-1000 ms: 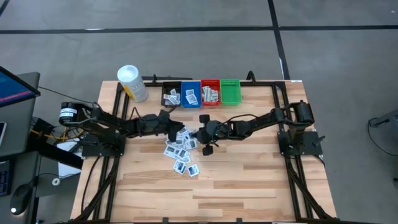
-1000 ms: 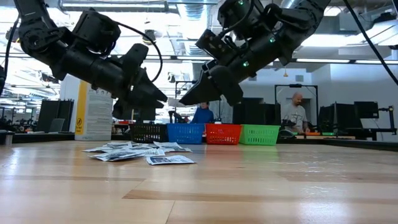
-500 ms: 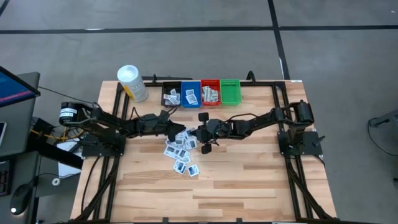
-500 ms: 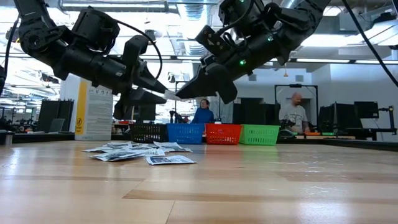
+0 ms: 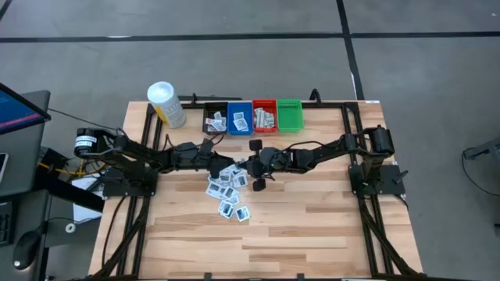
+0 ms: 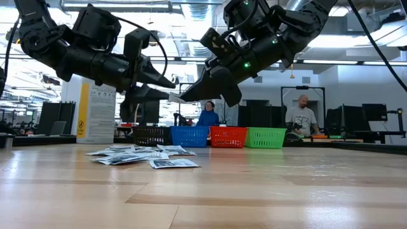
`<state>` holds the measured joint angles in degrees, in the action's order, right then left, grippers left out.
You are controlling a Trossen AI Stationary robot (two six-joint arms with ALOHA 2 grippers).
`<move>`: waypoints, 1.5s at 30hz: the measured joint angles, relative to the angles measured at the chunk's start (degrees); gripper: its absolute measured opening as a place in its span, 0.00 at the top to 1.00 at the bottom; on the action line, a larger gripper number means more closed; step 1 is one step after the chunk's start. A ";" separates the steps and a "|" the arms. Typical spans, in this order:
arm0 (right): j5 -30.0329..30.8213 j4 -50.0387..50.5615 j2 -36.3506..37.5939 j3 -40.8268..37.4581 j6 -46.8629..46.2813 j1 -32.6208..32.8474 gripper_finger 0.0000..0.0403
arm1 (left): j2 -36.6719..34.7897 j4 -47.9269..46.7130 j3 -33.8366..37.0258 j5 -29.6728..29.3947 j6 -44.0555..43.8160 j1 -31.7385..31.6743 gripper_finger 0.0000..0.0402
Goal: Pick & Place First Aid Supplies
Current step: Put the gray towelette pack into the blue bin
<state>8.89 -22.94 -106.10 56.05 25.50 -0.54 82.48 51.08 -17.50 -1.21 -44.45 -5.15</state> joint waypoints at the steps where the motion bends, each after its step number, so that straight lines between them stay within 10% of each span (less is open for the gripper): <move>1: 0.02 0.00 0.00 0.00 0.03 0.00 1.00 | 0.00 0.50 -0.01 -0.01 0.13 0.08 0.72; 19: 0.21 -0.20 0.04 2.49 2.97 0.00 1.00 | 0.00 0.82 -0.02 0.00 3.53 0.27 0.73; 28: 0.82 0.20 0.04 2.54 3.72 -0.29 0.99 | 0.01 0.32 -0.83 -0.20 10.85 0.13 0.98; 45: 7.23 7.00 -0.02 2.64 0.82 1.01 0.56 | 0.00 1.22 -4.71 -3.56 23.99 -12.11 0.99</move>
<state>16.12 -15.94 -106.13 58.70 26.32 0.47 82.48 52.30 -22.21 -4.77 -20.46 -17.27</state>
